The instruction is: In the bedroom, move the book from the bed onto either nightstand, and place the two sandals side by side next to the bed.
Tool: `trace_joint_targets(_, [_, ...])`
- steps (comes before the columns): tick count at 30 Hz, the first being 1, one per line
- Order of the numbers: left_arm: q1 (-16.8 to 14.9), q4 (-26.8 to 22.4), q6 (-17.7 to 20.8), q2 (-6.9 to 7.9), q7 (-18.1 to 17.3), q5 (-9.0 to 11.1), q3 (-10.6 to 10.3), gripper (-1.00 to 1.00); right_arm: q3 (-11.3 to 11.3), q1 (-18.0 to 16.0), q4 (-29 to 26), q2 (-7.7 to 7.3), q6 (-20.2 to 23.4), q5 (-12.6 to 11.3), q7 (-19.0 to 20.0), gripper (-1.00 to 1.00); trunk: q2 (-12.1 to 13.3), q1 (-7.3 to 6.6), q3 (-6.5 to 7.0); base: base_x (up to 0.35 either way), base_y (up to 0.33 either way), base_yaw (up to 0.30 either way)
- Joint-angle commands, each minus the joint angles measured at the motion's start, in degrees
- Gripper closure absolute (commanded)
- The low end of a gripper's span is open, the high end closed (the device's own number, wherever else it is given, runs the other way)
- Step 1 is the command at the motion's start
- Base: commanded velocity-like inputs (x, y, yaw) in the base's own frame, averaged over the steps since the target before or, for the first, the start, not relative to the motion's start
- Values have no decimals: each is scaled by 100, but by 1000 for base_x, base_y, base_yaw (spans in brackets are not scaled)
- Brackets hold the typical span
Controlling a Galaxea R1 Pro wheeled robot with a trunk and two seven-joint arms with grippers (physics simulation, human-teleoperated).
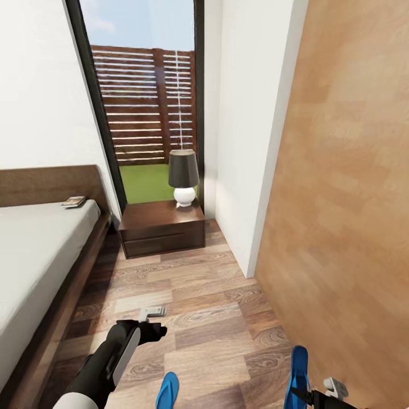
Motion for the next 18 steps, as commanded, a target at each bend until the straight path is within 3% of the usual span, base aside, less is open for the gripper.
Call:
trace_joint_targets(1, [-3,-4,24,1,39,54,-7,-100,-53,-5,-10,2,61,22,32,100,-44,22,-24,0,0,0])
trace_joint_targets(18, [-3,-1,24,18,39,54,5,-100,-53,-5,-6,2,61,22,34,100,-726,395,-329,0,0,0])
